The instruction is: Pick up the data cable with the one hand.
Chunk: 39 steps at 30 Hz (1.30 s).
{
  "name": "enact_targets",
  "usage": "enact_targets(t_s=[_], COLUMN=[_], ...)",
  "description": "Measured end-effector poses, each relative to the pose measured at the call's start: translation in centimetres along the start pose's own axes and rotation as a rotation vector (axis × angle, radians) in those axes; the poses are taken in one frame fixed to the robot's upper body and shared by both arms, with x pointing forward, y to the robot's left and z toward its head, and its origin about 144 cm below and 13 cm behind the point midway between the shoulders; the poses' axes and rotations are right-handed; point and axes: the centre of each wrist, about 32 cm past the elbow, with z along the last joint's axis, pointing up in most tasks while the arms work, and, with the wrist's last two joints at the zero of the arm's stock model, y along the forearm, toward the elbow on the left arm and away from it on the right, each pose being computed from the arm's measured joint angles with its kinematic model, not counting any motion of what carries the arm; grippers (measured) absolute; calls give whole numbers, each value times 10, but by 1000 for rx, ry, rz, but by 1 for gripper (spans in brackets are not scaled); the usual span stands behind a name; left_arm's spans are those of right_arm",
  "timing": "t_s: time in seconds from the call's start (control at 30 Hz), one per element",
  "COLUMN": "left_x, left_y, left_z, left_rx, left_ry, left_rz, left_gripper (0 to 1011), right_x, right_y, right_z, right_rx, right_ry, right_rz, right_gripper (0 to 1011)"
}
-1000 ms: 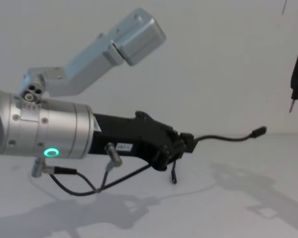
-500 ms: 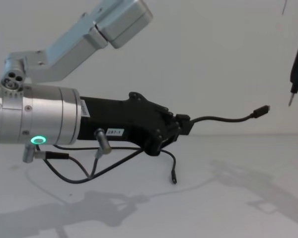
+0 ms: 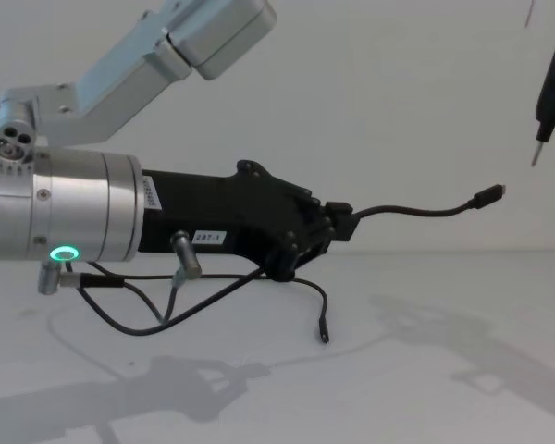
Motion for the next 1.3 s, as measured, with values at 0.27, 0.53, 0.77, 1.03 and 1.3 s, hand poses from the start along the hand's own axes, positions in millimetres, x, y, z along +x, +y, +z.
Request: enact_targets(t_s=[0.27,0.53,0.77,1.03,1.3], left_x=[0,0,0,1,1], left_y=[1,1,1,1,1], left_z=[0,0,1,1,1], left_rx=[-3,-6,-7,-7,-8], left_ry=[-5,-8,-9,-10,-11], left_rz=[1,1,1,2,2], left_gripper=[40,40,40,40,40], right_x=[1,2,2,3,3], right_y=[1,3,3,4,5], right_z=[-2,-5,-7,-8,-9], right_rx=[-16,-28,-31,-22,-15], right_ry=[18,35,46,54,70], right_rz=[27,46,56,56,51], right_gripper=[279,279,279,279,279])
